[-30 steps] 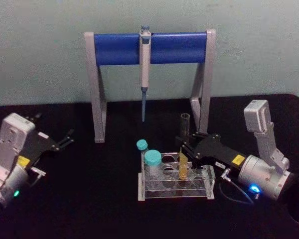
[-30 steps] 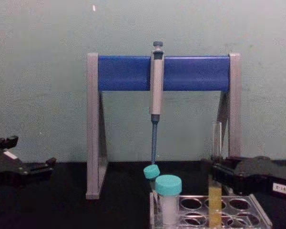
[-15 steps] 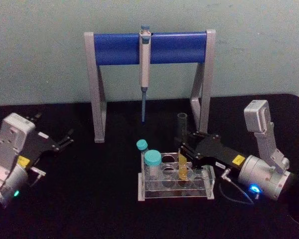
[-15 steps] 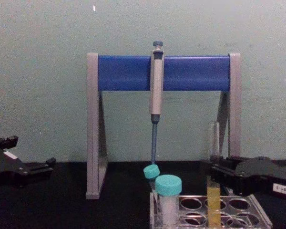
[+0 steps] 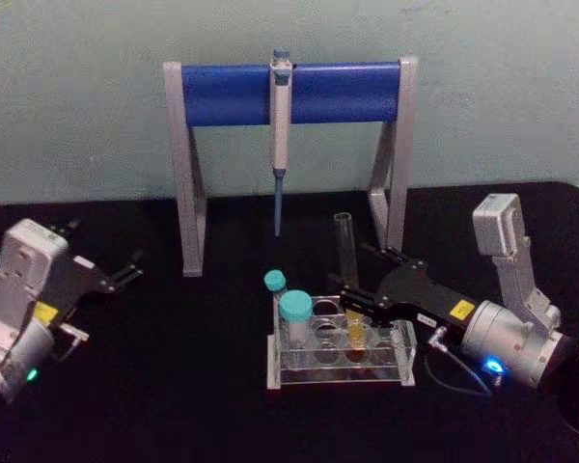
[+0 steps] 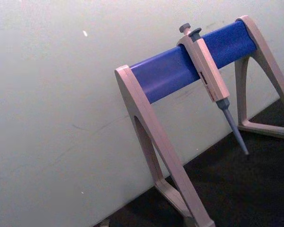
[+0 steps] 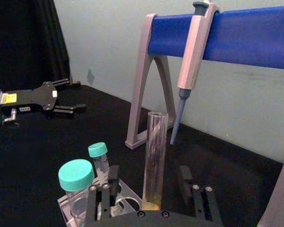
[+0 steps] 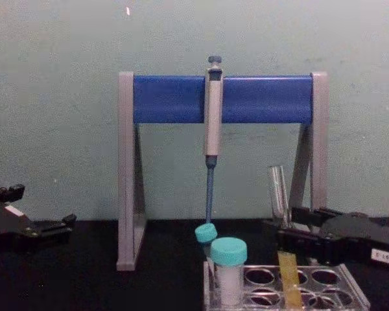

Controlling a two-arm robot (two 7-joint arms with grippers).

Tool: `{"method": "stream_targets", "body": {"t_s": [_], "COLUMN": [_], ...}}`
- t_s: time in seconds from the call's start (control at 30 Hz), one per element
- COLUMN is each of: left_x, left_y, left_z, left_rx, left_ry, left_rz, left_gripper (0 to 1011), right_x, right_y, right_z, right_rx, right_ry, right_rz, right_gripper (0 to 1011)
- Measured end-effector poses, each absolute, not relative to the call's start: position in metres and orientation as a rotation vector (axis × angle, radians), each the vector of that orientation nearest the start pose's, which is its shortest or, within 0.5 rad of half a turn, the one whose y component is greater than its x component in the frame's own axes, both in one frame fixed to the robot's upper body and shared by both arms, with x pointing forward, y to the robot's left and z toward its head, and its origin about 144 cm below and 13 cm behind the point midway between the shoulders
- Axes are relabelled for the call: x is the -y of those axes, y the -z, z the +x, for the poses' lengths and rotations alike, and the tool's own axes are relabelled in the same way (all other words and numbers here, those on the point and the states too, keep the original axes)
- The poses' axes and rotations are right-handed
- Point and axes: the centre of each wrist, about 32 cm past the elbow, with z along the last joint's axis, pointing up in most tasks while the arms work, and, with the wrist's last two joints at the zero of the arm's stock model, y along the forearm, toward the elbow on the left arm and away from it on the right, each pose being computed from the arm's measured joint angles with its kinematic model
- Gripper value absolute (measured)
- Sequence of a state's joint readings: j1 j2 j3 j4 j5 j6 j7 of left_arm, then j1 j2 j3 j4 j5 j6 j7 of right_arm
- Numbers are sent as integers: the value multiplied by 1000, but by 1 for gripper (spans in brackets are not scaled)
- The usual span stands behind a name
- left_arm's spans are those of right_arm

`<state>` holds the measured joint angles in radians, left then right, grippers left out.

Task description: Pick up the test tube from the test tube rack, shake it, then place it back into the test tube rack.

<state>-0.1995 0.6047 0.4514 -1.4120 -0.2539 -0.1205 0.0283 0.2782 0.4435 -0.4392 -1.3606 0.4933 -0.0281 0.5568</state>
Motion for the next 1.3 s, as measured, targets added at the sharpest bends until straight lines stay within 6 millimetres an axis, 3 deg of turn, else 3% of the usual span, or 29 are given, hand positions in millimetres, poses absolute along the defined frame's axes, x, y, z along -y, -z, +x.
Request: {"method": "stream_targets", "body": {"t_s": [0.3,0.73,1.03,1.3], "left_x": [-310,-310,-310,-310], "left_y": [-1140,-1140,-1140,-1140], "left_z": [489,489,489,489], "left_rx": [285,285,285,285], "left_ry": [-1248,-1248,-1248,-1248], "left_rz": [305,304,304,304], "left_gripper": [1010,1009,1010,1010], "right_x": [261,267,280,282], "right_y": [-1148,-1152,-1153,-1137], "right_z": [516,510,481,459], "right_rx": [-53,-30,49,102], "right_ry": [720,729,890,1086], "right_rz": [-68,-56,-36,-51], "right_gripper": [1000,1000,1000,1000]}}
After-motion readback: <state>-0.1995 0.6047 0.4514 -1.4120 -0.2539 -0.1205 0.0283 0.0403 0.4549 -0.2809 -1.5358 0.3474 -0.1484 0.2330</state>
